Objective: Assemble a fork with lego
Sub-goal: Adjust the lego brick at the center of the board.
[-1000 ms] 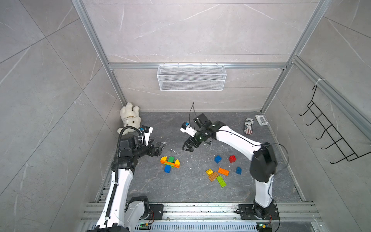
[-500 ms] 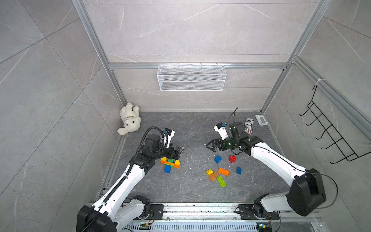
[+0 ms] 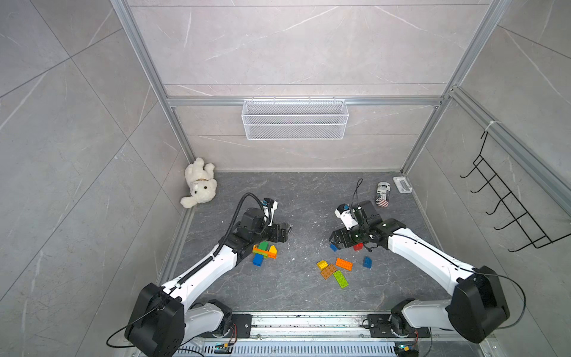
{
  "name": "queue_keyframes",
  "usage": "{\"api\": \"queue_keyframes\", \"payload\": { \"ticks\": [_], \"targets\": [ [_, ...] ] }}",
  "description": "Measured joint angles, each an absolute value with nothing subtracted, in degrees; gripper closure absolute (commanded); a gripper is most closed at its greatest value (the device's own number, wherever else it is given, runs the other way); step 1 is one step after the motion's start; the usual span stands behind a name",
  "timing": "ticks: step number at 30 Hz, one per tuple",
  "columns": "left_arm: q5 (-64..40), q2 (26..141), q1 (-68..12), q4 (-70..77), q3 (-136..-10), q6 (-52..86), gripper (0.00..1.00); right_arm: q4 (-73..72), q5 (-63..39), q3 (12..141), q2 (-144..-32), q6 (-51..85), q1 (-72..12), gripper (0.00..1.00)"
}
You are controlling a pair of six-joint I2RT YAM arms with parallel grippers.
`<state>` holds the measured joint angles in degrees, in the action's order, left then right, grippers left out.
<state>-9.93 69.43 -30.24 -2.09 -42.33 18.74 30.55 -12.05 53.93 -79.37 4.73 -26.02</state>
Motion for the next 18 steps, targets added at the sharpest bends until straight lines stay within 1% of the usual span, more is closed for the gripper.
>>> {"api": "queue_keyframes", "payload": {
  "ticks": [11, 18],
  "targets": [
    [-9.1, 75.7, -30.2, 1.0, -42.3, 19.4, 0.07, 29.8, -7.6, 54.7, -92.3, 4.3, -28.2, 0.32],
    [-9.6, 77.0, -29.5, 1.0, -42.3, 19.4, 0.07, 30.4, -3.6, 58.3, -96.4, 1.4, -29.6, 0.53]
  ]
}}
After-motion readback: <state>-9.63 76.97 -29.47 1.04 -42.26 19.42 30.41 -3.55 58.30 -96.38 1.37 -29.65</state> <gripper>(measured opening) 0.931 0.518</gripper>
